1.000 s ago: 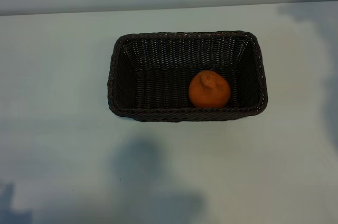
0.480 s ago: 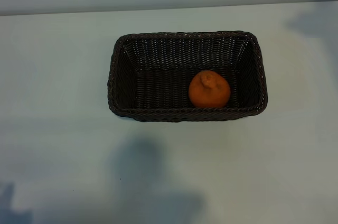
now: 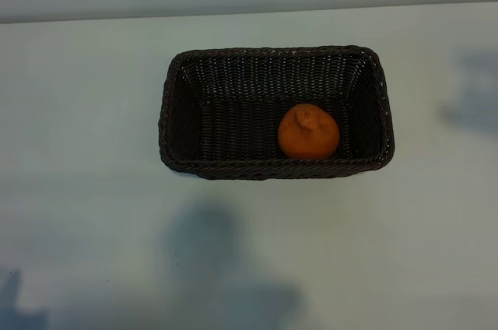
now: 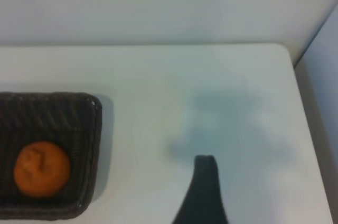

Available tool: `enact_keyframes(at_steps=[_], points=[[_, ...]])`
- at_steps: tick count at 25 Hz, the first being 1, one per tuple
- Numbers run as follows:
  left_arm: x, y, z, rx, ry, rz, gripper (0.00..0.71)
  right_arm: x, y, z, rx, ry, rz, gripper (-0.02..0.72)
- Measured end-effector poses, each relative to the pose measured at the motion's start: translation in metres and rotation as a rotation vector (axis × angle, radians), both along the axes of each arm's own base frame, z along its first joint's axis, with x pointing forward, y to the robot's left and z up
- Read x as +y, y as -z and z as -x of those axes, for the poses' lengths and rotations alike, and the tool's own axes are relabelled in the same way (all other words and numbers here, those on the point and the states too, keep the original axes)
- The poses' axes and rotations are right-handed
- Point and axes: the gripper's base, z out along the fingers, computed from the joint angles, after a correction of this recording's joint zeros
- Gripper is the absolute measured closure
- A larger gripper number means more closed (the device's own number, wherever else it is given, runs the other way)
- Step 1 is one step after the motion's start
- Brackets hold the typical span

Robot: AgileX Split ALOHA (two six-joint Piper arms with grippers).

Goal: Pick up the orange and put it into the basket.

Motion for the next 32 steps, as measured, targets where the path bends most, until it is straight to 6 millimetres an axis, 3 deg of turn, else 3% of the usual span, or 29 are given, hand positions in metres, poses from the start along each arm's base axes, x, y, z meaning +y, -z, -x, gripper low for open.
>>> enact_keyframes(at_steps=[8, 14, 25, 32], points=[[0.0, 0.0, 0.0, 0.0, 0.0, 0.0, 0.212, 0.013, 0.029, 0.09, -0.154, 0.0, 0.021, 0.122], [0.0, 0.0, 0.0, 0.0, 0.0, 0.0, 0.212, 0.019, 0.063, 0.133, -0.248, 0.004, 0.033, 0.122], [0.0, 0.0, 0.0, 0.0, 0.0, 0.0, 0.212, 0.019, 0.153, 0.127, -0.172, -0.004, 0.017, 0.122], [0.0, 0.0, 0.0, 0.0, 0.0, 0.0, 0.212, 0.017, 0.18, 0.116, -0.139, -0.024, 0.043, 0.122]])
